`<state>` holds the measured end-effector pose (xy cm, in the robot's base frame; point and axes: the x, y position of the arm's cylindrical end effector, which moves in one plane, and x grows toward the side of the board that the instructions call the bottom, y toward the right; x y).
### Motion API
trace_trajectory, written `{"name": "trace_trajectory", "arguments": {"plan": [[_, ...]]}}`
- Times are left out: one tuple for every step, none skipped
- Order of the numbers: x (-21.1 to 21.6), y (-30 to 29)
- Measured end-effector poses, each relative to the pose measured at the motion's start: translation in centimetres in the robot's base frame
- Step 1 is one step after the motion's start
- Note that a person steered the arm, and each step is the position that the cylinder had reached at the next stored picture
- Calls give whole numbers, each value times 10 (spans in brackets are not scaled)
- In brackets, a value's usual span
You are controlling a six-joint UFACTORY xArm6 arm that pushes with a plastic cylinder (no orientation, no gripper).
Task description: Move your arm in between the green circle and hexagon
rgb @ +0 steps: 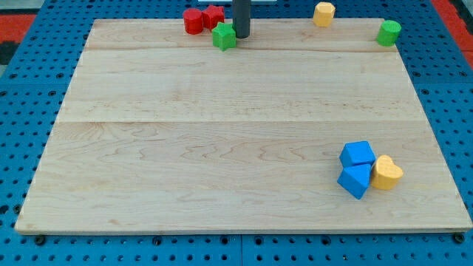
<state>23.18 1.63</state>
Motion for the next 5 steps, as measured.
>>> {"name": "trace_trajectory", "arguments": {"plan": [[-2,116],[-40,227],[-40,227],[-40,217],[-12,186]]}}
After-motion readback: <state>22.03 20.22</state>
